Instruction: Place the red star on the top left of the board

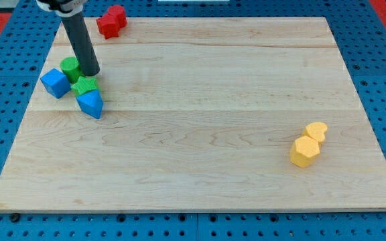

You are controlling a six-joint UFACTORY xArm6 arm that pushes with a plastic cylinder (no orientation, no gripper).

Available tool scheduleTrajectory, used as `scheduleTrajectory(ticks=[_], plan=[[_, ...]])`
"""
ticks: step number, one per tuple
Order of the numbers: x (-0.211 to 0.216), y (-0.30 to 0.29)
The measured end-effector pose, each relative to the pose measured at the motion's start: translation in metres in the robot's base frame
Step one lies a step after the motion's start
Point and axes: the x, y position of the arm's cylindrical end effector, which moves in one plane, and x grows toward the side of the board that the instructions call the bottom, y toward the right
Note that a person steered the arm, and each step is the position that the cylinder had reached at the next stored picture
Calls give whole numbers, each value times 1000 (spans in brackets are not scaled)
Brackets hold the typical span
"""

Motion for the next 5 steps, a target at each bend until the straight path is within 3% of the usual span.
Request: scheduleTrajectory(ticks=[1, 2, 5], plan=[[-51, 41], [-163, 73], [-162, 58]])
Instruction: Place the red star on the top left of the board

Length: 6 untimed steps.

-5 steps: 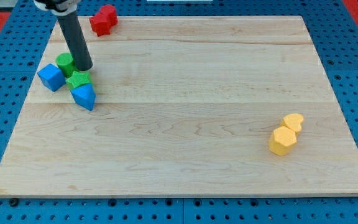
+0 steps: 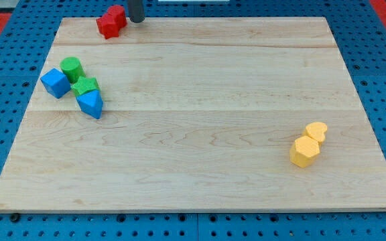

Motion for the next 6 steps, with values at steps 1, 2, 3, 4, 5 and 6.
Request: scheduleTrajectory(ticks=[1, 2, 3, 4, 5, 6], plan=[[7, -19], [17, -36], [34, -43], [49, -51], [34, -49], [31, -79]])
